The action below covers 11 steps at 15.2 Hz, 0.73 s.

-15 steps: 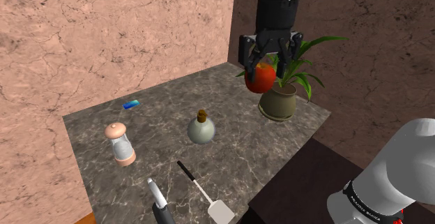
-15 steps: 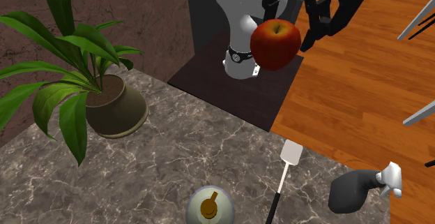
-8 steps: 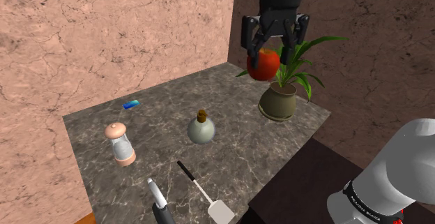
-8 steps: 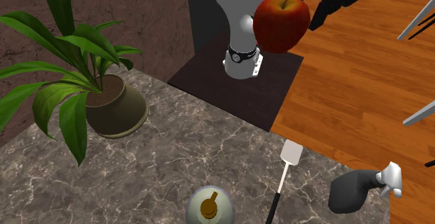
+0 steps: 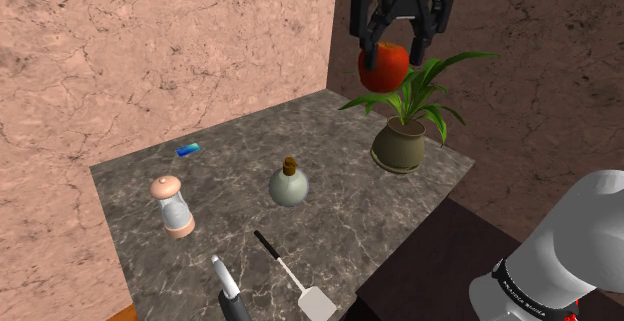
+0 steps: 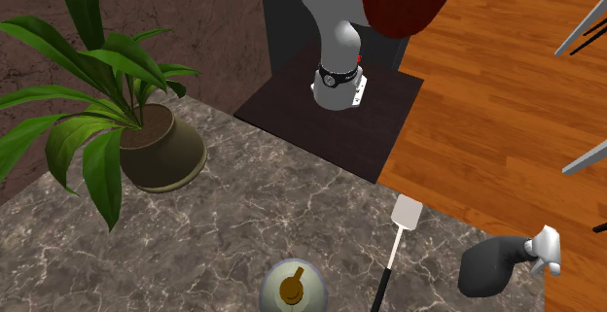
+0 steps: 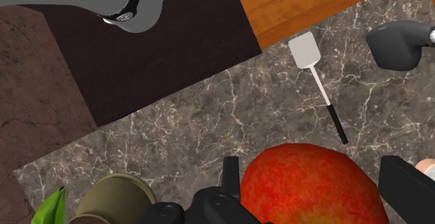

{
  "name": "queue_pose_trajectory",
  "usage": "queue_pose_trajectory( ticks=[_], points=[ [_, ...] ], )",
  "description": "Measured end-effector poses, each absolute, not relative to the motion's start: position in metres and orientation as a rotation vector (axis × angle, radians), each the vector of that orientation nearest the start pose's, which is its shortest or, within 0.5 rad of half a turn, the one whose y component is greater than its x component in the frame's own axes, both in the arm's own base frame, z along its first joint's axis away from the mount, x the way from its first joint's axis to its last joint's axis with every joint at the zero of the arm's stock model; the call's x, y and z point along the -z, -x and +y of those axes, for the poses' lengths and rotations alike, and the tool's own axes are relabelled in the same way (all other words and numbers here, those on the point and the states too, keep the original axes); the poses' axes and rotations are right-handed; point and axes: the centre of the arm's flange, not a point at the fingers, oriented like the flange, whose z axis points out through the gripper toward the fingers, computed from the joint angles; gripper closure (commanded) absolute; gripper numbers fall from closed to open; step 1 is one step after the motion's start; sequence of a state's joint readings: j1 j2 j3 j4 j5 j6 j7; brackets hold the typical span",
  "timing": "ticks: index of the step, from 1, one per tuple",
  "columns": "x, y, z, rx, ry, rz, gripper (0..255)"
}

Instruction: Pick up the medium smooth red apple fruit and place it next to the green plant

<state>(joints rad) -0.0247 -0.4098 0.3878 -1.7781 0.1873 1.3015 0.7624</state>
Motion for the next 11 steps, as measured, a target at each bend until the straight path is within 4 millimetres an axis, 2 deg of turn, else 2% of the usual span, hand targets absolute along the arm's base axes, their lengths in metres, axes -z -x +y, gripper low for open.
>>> queue_pose_trajectory(
  ticks=[10, 11],
  points=[
    [-0.737, -0.351, 0.205, -0.157, 3.100, 0.619, 255],
    [-0.740, -0.351, 0.198, -0.157, 3.100, 0.621, 255]
  ],
)
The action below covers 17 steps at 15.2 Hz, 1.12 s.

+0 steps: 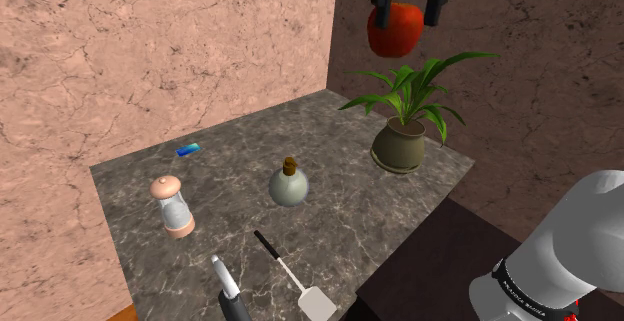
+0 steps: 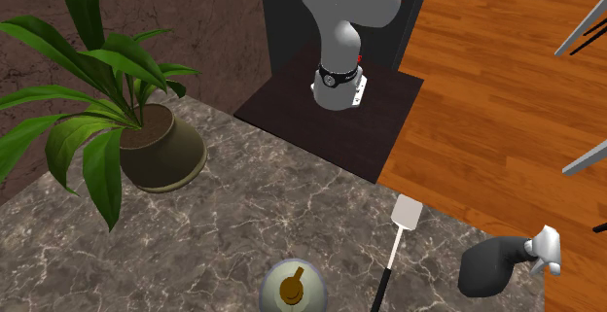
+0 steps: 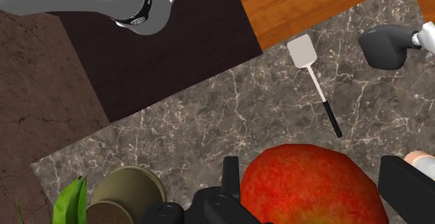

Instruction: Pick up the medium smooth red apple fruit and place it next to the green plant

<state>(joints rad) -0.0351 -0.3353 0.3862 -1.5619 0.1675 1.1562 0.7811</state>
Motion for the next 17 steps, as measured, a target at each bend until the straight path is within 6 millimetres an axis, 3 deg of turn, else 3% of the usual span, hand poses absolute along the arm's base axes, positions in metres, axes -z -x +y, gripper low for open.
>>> queue_pose_trajectory(
  ticks=[17],
  points=[
    [-0.745, -0.341, -0.017, -0.156, 3.099, 0.623, 255]
  ],
)
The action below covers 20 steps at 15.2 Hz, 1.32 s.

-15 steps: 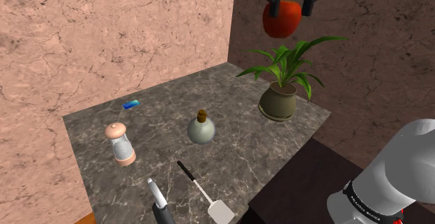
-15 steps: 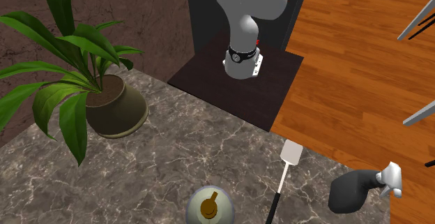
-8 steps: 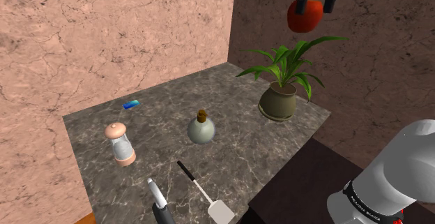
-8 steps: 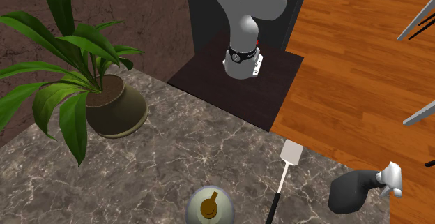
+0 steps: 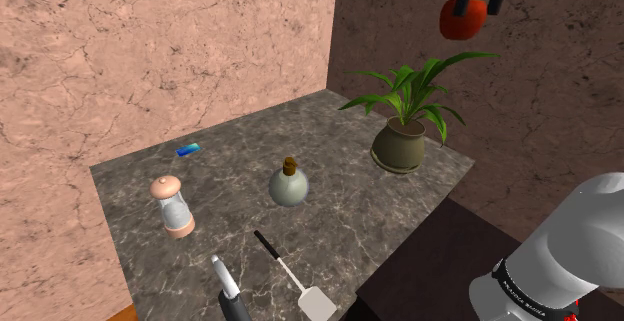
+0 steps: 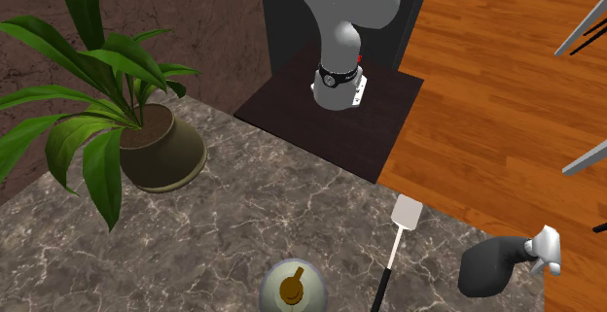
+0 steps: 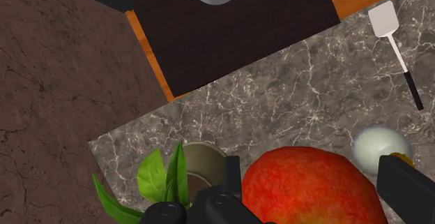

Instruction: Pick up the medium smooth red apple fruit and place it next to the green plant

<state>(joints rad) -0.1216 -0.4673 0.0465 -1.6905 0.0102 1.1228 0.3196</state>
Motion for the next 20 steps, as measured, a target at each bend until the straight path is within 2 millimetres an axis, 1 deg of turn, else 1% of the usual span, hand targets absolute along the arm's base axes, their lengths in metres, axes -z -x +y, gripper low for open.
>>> queue_pose_trajectory(
  ticks=[1, 4, 5, 7, 9, 10, 17, 18, 20],
  points=[
    [-0.743, -0.338, -0.032, -0.157, 3.099, 0.623, 255],
    [-0.744, -0.339, -0.074, -0.157, 3.099, 0.624, 255],
    [-0.742, -0.337, -0.083, -0.157, 3.099, 0.622, 255],
    [-0.744, -0.334, -0.112, -0.157, 3.099, 0.623, 255],
    [-0.741, -0.335, -0.137, -0.157, 3.099, 0.622, 255],
    [-0.744, -0.331, -0.151, -0.157, 3.099, 0.622, 255],
    [-0.744, -0.323, -0.244, -0.157, 3.098, 0.623, 255],
    [-0.744, -0.323, -0.255, -0.157, 3.099, 0.622, 255],
    [-0.743, -0.323, -0.285, -0.158, 3.099, 0.623, 255]
  ],
)
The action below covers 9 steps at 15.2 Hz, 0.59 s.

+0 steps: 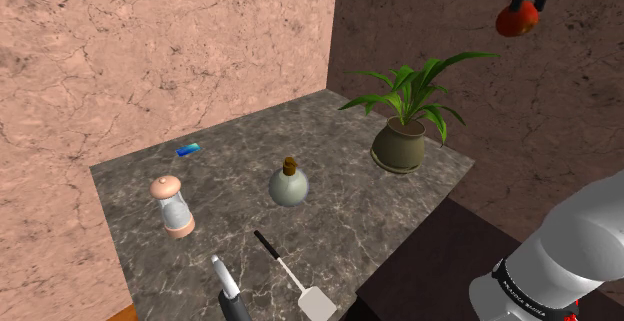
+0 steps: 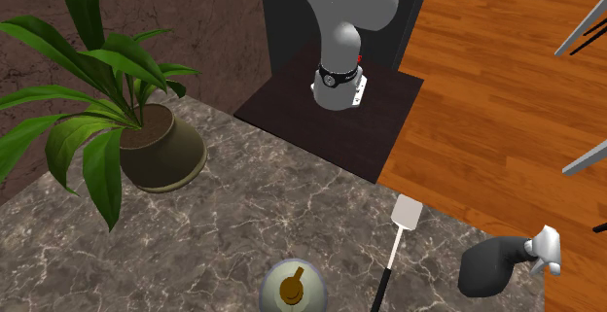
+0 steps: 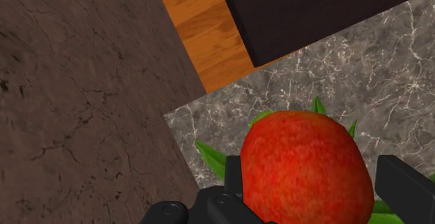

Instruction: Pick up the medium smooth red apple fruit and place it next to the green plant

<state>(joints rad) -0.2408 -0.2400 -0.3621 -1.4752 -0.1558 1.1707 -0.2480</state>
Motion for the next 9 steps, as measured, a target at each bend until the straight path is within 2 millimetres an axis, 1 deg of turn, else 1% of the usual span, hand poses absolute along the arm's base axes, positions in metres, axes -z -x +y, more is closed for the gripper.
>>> queue_pose_trajectory(
  ticks=[2, 3, 4, 6, 7, 9],
  points=[
    [-0.744, -0.323, -0.306, -0.158, 3.098, 0.622, 255],
    [-0.741, -0.322, -0.319, -0.158, 3.098, 0.621, 255],
    [-0.742, -0.319, -0.336, -0.158, 3.097, 0.626, 255],
    [-0.742, -0.319, -0.364, -0.157, 3.098, 0.624, 255],
    [-0.743, -0.316, -0.379, -0.158, 3.098, 0.625, 255],
    [-0.740, -0.315, -0.388, -0.158, 3.099, 0.622, 255]
  ],
)
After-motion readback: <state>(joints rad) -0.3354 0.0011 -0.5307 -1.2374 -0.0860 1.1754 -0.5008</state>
